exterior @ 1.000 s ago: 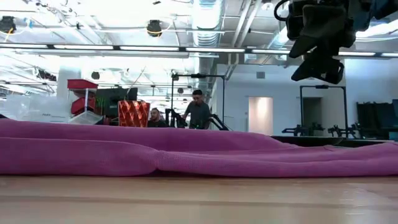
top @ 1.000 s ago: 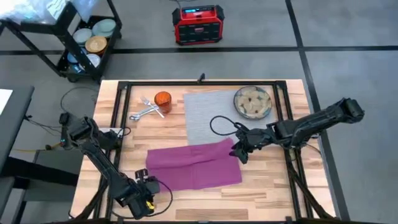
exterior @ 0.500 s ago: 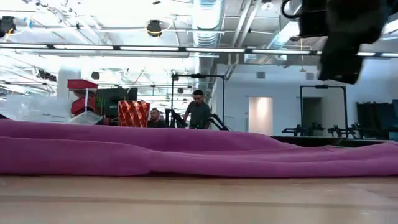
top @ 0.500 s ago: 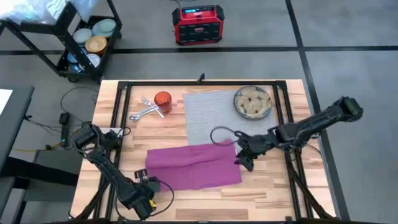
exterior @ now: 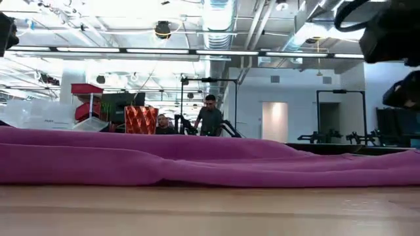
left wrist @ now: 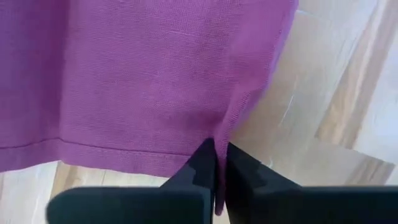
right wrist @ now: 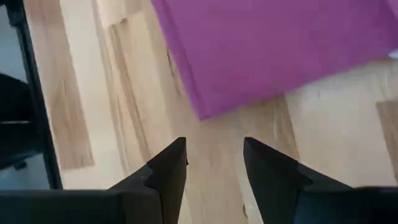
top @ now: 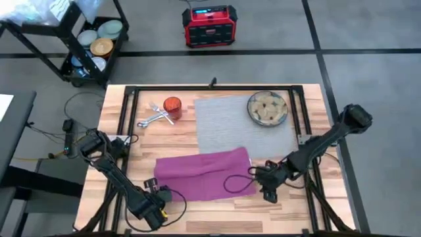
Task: Set table place
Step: Fold the purple napkin
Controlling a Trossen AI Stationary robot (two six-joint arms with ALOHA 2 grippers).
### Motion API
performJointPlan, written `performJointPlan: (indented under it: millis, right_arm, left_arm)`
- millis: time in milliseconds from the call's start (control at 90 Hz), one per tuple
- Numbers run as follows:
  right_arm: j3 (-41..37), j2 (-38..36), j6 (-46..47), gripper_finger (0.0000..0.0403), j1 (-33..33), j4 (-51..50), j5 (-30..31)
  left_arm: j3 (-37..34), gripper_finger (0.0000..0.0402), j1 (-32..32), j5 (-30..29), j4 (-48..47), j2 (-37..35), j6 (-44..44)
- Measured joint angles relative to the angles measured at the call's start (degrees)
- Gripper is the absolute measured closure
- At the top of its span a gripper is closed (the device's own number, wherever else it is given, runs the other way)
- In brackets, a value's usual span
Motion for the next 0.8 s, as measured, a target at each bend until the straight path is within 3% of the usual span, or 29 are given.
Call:
performJointPlan:
  millis: [256,800]
  right_arm:
    - [1.3,0.2,-3.3,0.0268,-0.2,1.7,3.2]
    - [1.3,0.2,-10.2,0.0269,-1.2,3.0,3.9]
  left_arm:
    - [0.0,0.0402,0.1,0.1,0.1,0.0,-0.1]
    - [0.3,0.0401,0.1,-0.1,0.0,0.0,-1.2]
